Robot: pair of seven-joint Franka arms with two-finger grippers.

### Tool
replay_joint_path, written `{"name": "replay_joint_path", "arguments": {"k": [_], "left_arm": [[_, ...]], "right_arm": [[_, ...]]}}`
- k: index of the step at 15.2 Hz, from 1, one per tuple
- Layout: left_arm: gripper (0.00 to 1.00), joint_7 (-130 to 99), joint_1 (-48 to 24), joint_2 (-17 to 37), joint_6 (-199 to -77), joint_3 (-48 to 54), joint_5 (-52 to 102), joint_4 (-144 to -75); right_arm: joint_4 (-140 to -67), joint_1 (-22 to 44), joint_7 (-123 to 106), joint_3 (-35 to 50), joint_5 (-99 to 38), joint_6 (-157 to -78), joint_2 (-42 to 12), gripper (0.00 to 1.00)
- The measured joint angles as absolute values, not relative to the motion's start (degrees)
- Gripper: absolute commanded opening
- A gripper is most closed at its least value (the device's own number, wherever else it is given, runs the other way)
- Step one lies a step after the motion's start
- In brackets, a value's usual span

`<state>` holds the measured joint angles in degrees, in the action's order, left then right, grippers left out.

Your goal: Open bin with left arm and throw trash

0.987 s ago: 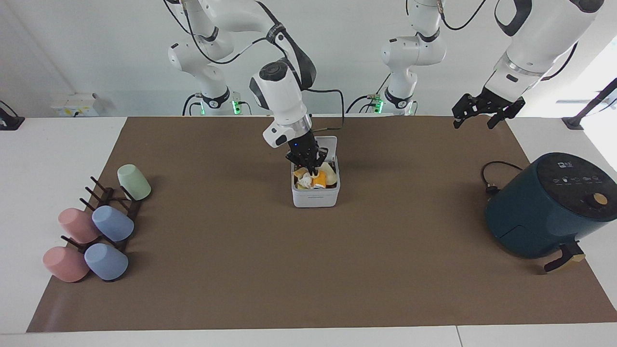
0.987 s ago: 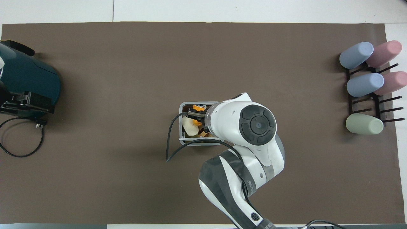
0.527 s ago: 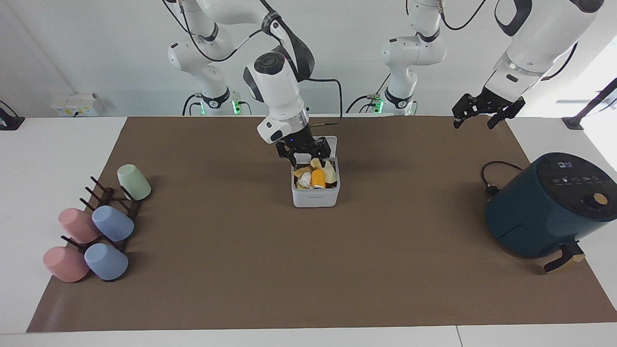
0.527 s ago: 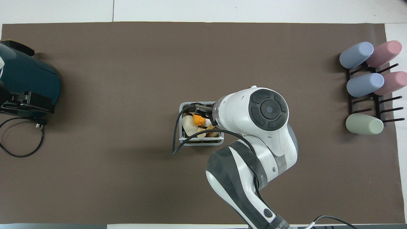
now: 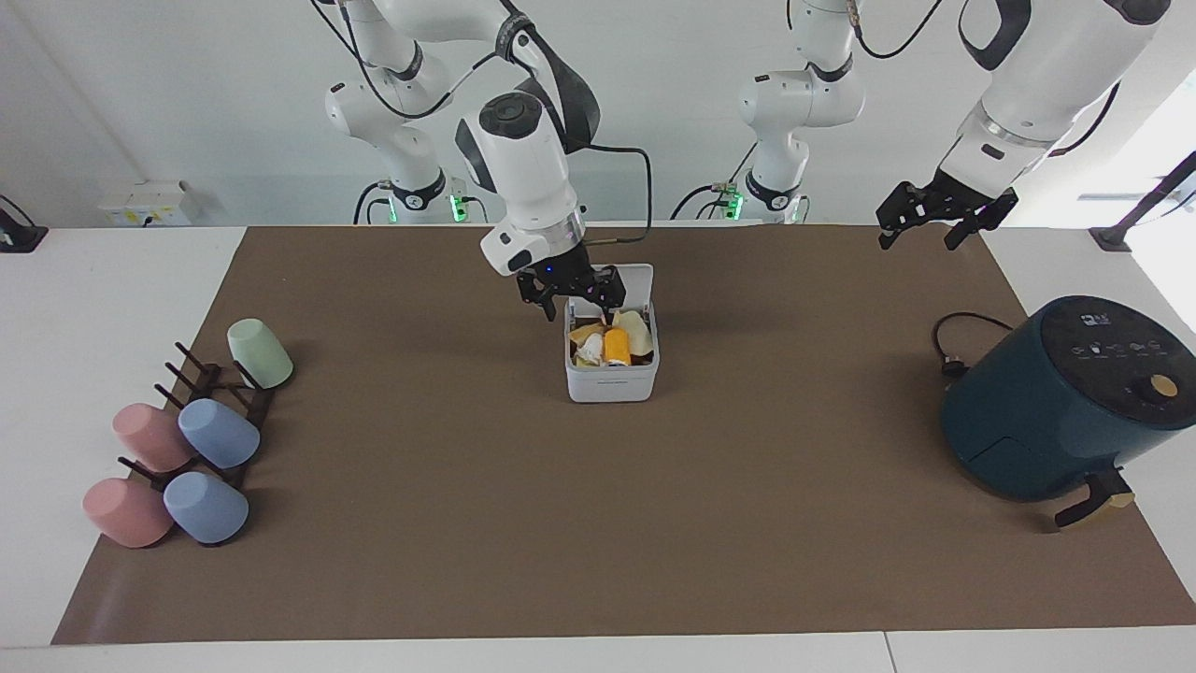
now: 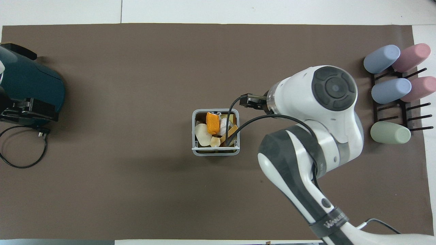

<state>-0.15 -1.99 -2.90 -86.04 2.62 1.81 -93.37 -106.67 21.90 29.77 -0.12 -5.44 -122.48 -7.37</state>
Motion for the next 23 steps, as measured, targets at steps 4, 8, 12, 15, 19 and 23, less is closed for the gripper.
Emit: {"name": "replay_joint_path", "arguments": {"k": [4, 8, 12, 15, 19, 23], "left_arm": [[1.00, -0.15, -2.07, -2.90, -86.04, 2.73, 1.81, -93.37], [1.00, -0.15, -2.08, -2.90, -86.04, 2.73, 1.81, -93.37], [1.00, -0.15, -2.12, -2.90, -86.04, 2.74, 1.81, -93.37], [1.00, -0.15, -2.14, -2.90, -86.04, 2.74, 1.81, -93.37], [1.00, -0.15, -2.17, -2.90, -86.04, 2.74, 1.81, -93.37], [1.00, -0.15, -2.23, -2.90, -86.04, 2.74, 1.81, -93.37]], "right_arm": [[-106.72, 16.20, 25.69, -0.31, -5.13, -120.73, -7.37, 1.00], [-106.70, 10.54, 23.51, -0.36, -4.93, -119.38, -7.16, 1.00], [-106.58, 4.81, 19.11, -0.44, -4.91, -117.24, -5.31, 1.00], [-106.39, 2.35, 17.40, -0.44, -3.57, -115.62, -2.74, 1.00], [-102.74, 1.07, 15.65, -0.44, -1.75, -108.95, -0.27, 1.00], [-95.50, 1.07, 15.53, -0.21, 0.22, -100.32, -0.32, 1.00]]}}
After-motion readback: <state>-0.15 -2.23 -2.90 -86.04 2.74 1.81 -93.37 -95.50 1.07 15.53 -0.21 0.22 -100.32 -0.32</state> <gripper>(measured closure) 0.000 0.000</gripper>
